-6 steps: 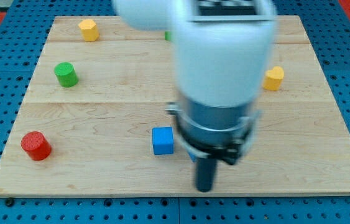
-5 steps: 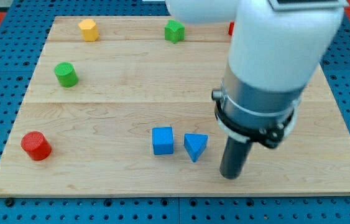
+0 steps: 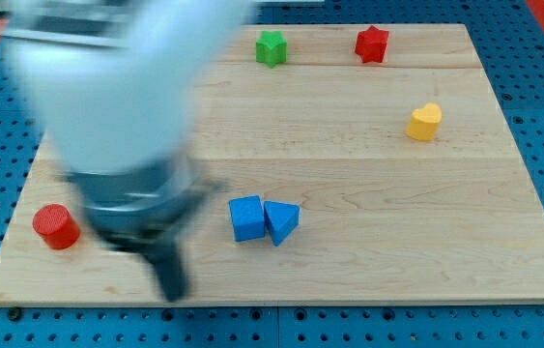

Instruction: Move the red circle into the cube

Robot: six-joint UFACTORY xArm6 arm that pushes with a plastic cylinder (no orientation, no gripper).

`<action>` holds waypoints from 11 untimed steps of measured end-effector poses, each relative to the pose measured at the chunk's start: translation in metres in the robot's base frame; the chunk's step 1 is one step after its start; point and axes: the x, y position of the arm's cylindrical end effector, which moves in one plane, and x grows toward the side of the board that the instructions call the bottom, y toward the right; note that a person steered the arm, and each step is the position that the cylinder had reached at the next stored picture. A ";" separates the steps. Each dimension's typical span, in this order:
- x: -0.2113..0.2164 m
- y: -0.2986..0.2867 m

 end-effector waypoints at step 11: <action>-0.215 0.170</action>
